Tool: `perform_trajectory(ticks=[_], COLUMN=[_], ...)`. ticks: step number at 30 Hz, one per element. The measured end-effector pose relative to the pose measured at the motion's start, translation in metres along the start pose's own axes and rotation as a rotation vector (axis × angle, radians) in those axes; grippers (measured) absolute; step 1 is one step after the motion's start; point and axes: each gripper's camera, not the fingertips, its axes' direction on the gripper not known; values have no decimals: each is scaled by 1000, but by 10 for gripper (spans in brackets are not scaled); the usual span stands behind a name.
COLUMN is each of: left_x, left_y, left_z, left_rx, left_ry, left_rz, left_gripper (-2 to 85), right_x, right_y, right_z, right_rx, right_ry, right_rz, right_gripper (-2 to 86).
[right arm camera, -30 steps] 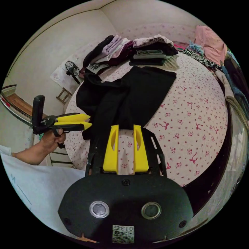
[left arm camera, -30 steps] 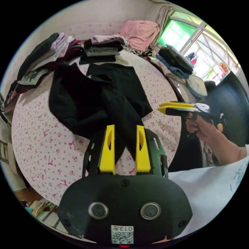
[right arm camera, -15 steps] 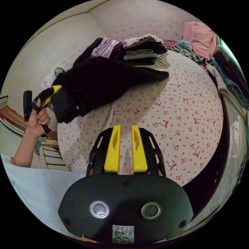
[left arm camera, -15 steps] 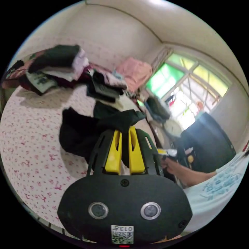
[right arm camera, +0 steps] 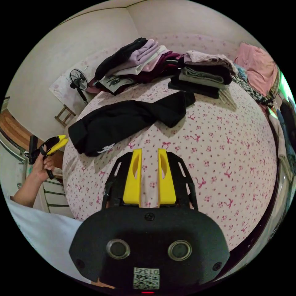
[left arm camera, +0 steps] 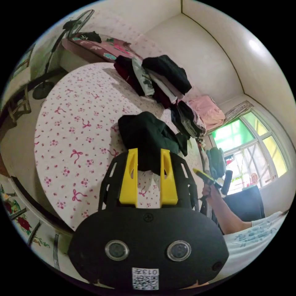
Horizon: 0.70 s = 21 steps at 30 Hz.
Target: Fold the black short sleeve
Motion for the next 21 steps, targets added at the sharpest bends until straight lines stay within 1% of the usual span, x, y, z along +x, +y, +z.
perform_trajectory(ticks=[2, 5, 7, 9, 10, 12, 14, 15, 17, 18, 20, 21], left_x=[-3, 2, 4, 3, 4, 8, 11, 12, 16, 19, 24, 26], left_y=[-6, -17, -25, -31, -36, -45, -57, -66, -77, -82, -87, -89], left_z=[10, 29, 41, 39, 34, 22, 7, -5, -22, -35, -50, -57], left_rx=[-47, -121, -147, -117, -73, -22, 15, 37, 75, 111, 148, 153], left_ry=[8, -28, -78, -96, -67, -34, -15, 10, 46, 57, 73, 89], left_rz=[43, 130, 184, 196, 225, 287, 327, 343, 383, 417, 467, 487], left_gripper=[145, 159, 108, 56, 48, 42, 40, 39, 38, 38, 39, 39], right_x=[-3, 10, 19, 29, 34, 37, 34, 33, 35, 37, 47, 50], right_y=[-19, -40, -49, -55, -57, -61, -61, -60, -46, -40, -9, 0], right_z=[10, 28, 42, 58, 63, 57, 23, 12, -46, -62, -119, -131], right_rx=[26, 0, -45, -123, -155, -135, 46, 96, 327, 385, 593, 639], right_ry=[89, 140, 145, 128, 102, 63, -2, -38, -230, -282, -541, -600], right_rz=[12, 101, 147, 179, 192, 207, 150, 138, 90, 78, -9, -37], right_gripper=[101, 108, 93, 51, 29, 19, 13, 11, 9, 8, 7, 7])
